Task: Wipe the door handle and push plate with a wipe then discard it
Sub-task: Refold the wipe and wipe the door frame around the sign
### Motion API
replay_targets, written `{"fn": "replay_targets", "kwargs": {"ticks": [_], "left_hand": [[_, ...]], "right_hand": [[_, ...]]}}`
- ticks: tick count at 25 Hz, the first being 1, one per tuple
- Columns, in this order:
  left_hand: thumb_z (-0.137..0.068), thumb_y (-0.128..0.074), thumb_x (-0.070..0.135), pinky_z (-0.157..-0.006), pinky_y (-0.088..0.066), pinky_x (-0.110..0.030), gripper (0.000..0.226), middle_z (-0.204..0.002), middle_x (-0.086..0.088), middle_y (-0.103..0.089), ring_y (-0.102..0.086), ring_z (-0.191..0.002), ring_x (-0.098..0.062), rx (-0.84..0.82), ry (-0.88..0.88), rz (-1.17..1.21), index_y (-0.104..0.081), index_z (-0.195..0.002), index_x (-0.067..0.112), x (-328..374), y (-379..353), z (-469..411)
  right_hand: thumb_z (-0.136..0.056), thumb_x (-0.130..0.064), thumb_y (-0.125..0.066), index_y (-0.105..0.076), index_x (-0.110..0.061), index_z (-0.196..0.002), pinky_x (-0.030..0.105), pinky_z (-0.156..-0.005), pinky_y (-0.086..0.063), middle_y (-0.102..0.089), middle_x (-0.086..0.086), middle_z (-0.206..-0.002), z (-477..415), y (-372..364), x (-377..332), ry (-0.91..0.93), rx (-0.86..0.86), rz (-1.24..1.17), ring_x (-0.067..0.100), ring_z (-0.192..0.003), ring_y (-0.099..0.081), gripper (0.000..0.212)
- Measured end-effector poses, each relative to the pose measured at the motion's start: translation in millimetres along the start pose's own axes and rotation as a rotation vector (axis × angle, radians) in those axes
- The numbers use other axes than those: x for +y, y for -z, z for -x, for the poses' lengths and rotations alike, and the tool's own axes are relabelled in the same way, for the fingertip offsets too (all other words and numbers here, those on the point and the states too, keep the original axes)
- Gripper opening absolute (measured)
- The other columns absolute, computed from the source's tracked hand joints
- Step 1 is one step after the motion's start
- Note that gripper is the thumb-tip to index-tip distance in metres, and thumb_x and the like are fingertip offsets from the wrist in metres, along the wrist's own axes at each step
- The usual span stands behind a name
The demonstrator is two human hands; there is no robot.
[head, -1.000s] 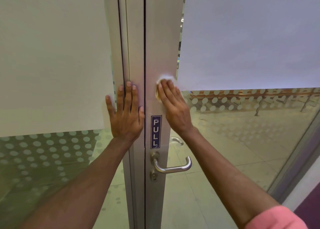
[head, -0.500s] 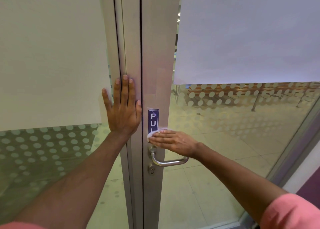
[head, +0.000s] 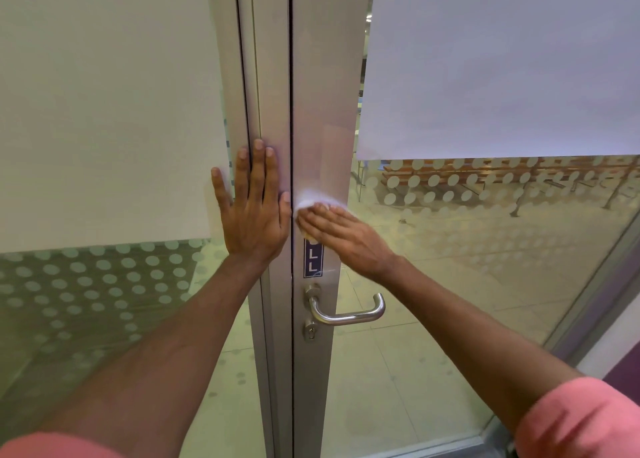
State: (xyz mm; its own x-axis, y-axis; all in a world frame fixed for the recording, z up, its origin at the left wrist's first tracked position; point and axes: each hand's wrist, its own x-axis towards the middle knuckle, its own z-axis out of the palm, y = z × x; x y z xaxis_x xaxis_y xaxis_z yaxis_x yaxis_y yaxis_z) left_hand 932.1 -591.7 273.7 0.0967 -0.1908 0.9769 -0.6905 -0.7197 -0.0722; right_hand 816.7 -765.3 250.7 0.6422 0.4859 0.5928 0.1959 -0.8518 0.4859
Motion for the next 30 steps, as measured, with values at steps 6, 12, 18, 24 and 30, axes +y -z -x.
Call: {"fn": "replay_targets", "kwargs": {"ticks": [6, 12, 18, 24, 30], "left_hand": [[-0.105, -0.018, 0.038, -0.121, 0.015, -0.049, 0.062, -0.163, -0.009, -0.009, 0.014, -0.152, -0.017, 0.01, -0.008, 0.0, 0.007, -0.157, 0.015, 0, -1, 0], [-0.104, -0.016, 0.038, -0.121, 0.015, -0.049, 0.062, -0.164, -0.009, -0.009, 0.012, -0.153, -0.017, 0.008, 0.01, -0.01, 0.005, -0.157, 0.014, 1, -2, 1], [-0.104, -0.017, 0.038, -0.121, 0.015, -0.049, 0.062, -0.165, 0.0, 0.013, 0.012, -0.153, -0.017, 0.016, 0.004, 0.004, 0.005, -0.158, 0.015, -1, -2, 2], [-0.104, -0.017, 0.038, -0.121, 0.015, -0.049, 0.063, -0.164, 0.001, 0.017, 0.013, -0.152, -0.017, 0.007, 0.002, -0.008, 0.006, -0.157, 0.015, 1, 0, 0], [-0.104, -0.022, 0.036, -0.121, 0.016, -0.048, 0.065, -0.167, -0.007, 0.003, 0.015, -0.152, -0.017, -0.1, 0.025, 0.01, 0.009, -0.157, 0.015, 1, 8, -4]], "right_hand": [[-0.087, -0.006, -0.067, -0.033, -0.015, -0.147, 0.036, -0.116, -0.02, -0.038, 0.003, -0.153, 54, -28, -24, 0.207, -0.318, -0.095, 0.012, -0.141, -0.028, 0.07], [-0.094, -0.011, -0.052, -0.019, -0.014, -0.15, 0.036, -0.12, -0.017, -0.03, 0.007, -0.157, 13, -7, -6, 0.162, -0.162, 0.067, 0.019, -0.146, -0.023, 0.065], [-0.084, 0.018, -0.049, -0.042, -0.004, -0.142, 0.037, -0.12, -0.021, -0.043, 0.015, -0.149, -20, 11, -12, -0.32, 0.28, -0.014, 0.02, -0.143, -0.028, 0.063], [-0.081, 0.02, -0.034, -0.034, 0.0, -0.145, 0.038, -0.123, -0.009, -0.035, 0.02, -0.152, -55, 12, -12, -0.485, 0.414, -0.099, 0.021, -0.147, -0.011, 0.068], [-0.093, 0.002, -0.052, -0.032, -0.008, -0.148, 0.035, -0.123, -0.009, -0.03, 0.01, -0.156, -5, 4, -35, -0.201, 0.014, -0.127, 0.019, -0.147, -0.014, 0.059]]}}
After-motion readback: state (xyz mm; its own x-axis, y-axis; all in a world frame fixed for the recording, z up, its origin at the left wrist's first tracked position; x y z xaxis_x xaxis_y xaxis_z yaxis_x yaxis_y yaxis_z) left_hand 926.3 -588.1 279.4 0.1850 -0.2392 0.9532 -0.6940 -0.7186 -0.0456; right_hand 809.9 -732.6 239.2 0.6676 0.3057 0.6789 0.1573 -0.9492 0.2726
